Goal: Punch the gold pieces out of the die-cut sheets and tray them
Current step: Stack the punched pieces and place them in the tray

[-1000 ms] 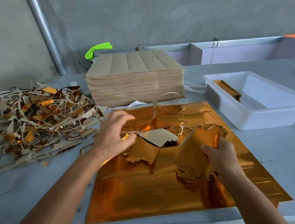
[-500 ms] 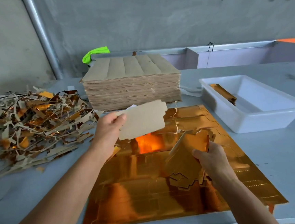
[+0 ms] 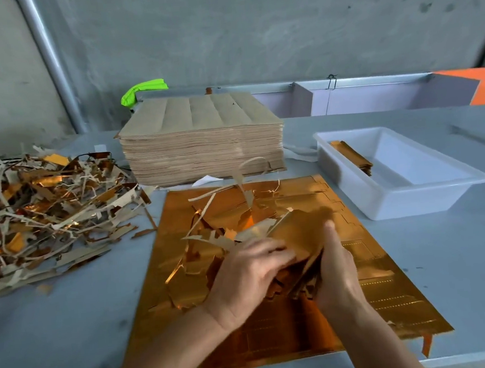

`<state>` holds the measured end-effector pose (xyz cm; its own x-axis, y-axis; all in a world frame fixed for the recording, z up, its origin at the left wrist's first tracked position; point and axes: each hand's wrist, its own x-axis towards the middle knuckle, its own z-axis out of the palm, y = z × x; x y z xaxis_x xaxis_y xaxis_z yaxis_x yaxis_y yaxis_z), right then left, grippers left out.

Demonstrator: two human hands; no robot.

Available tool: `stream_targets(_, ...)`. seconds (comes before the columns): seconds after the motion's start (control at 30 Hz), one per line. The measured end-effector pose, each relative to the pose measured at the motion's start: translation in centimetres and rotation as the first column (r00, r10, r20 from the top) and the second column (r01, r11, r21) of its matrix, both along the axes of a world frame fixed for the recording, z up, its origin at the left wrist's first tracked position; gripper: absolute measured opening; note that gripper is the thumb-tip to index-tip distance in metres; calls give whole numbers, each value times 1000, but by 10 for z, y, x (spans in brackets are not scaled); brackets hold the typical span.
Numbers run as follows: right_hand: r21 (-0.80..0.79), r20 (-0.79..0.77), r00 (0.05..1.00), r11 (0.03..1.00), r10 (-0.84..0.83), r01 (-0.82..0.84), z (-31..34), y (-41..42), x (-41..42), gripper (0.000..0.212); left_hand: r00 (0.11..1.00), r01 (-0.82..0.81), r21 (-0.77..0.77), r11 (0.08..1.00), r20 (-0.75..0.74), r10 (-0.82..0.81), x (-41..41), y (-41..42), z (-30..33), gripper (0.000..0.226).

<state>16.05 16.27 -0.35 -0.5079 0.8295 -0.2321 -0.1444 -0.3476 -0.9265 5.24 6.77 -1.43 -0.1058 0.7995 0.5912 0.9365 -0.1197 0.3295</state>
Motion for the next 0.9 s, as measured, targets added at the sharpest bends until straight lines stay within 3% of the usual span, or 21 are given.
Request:
stream_targets(0.03,48,8,1000,999,4,-4,-2,-1,2,54,996,-6,3,1000,-84,6,3,1,-3,31)
stream_targets(0.1,118,70,998,993,-10,1,-5,-5,4,39,985,18,47,999,-174,-10,8,4,-9,28)
stream_targets(0.17,113,133,990,993,-57,42,-5,-2,6,18,991,24,44,999,-134,-18,6,7,-12,33)
stream_targets(0.23,138,201,978,990,-60,33,-5,4,9,12,993,-86,-85,993,-93,78,-2,7,-11,59)
stream_targets(0.3,163,218,975,987,-42,6,-1,7,13,11,984,-179,-324,929,-44,174,-14,7,-9,83)
stream_targets(0.37,205,224,974,979,-40,-7,2,10,17,11,984,-170,-478,862,-29,177,-25,6,-9,90)
stream_targets(0.47,274,268,961,962,-65,-11,8,17,23,20,995,-95,-504,858,-21,98,-44,2,-2,58)
stream_targets(0.53,321,283,953,947,-107,11,12,25,30,18,983,-176,-510,842,-141,119,-61,-3,1,32)
stream_targets(0.6,343,288,945,938,-152,46,15,33,38,16,944,-321,-492,809,-235,232,-79,-9,4,20)
stream_targets(0.77,339,303,929,935,-213,104,9,45,47,2,855,-519,-314,795,-165,492,-99,-12,12,21)
stream_targets(0.9,298,326,932,953,-156,56,-2,40,38,4,839,-541,-376,752,-304,452,-88,2,4,43)
